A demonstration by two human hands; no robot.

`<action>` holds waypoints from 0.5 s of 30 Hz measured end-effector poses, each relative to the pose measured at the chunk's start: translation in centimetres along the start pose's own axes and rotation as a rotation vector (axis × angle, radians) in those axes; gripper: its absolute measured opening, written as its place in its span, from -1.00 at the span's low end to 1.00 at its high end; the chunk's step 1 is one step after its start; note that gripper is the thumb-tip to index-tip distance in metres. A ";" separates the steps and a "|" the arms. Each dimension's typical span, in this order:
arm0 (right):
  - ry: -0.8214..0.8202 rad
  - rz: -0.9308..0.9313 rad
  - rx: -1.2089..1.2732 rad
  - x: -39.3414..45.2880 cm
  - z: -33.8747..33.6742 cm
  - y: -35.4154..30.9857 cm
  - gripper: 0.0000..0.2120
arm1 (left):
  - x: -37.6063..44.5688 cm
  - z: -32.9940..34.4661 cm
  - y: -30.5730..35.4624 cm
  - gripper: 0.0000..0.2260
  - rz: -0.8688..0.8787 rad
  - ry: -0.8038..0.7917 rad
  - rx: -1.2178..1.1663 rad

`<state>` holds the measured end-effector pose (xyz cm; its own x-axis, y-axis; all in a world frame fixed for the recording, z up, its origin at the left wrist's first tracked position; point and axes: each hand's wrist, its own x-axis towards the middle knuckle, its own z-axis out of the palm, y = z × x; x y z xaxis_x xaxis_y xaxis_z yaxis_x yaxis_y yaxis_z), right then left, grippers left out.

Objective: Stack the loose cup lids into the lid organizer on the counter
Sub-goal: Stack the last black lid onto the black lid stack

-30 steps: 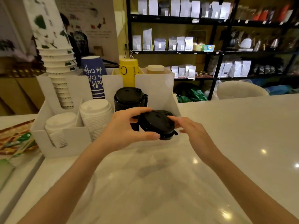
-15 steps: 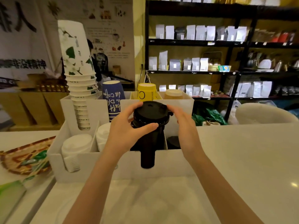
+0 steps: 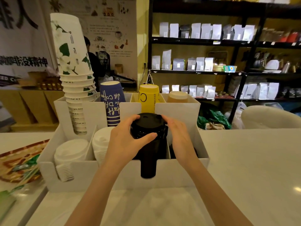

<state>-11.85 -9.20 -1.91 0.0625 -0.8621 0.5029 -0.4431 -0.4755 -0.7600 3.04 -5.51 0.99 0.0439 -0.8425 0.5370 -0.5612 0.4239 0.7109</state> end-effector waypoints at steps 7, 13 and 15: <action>0.065 -0.008 0.207 -1.1 -0.8 -2.2 -0.72 | 0.2 -0.8 -0.3 -0.43 -0.010 -0.090 0.005; 0.085 -0.017 0.157 -1.8 -0.9 -2.4 -0.69 | 0.3 -0.9 -0.9 -0.44 -0.005 -0.153 -0.017; 0.097 -0.020 0.146 -1.8 -0.8 -2.3 -0.64 | 0.2 -0.7 -0.8 -0.43 0.020 -0.135 0.011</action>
<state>-11.65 -6.45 -0.71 -0.0195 -0.8346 0.5505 -0.3079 -0.5188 -0.7975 4.08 -5.79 0.82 -0.0789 -0.8713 0.4844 -0.5702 0.4380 0.6950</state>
